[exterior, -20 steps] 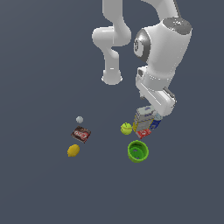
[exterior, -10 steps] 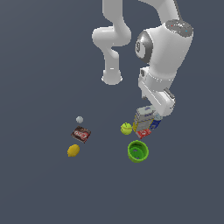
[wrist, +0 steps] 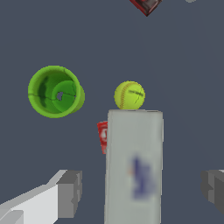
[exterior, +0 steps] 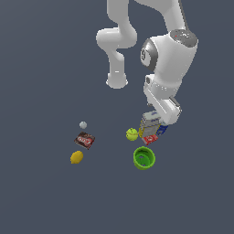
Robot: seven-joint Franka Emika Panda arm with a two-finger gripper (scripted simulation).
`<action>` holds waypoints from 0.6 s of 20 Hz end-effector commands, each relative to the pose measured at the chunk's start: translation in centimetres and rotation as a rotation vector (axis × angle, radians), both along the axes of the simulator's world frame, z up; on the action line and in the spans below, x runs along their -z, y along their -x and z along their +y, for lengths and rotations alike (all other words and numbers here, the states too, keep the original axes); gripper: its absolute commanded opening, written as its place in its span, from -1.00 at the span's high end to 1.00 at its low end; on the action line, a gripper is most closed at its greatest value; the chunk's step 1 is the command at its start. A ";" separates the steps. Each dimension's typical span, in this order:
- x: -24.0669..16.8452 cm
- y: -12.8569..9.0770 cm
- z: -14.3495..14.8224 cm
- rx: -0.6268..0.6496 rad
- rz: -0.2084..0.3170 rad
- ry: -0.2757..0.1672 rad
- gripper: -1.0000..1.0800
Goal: Pick up a designated object from a clutter of objects.
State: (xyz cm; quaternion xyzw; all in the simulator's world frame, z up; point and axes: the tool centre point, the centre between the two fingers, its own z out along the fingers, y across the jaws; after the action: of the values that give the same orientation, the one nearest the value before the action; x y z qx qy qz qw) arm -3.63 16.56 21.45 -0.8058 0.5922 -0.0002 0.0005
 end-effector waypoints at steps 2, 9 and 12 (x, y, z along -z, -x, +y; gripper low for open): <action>1.7 0.1 0.0 0.001 0.001 0.000 -0.92; 3.2 0.0 0.0 0.002 0.001 0.000 -0.92; 3.2 0.0 0.0 0.002 0.001 0.000 1.00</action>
State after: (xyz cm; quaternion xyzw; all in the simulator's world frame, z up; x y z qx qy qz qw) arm -3.63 16.57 18.26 -0.8051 0.5932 0.0002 0.0002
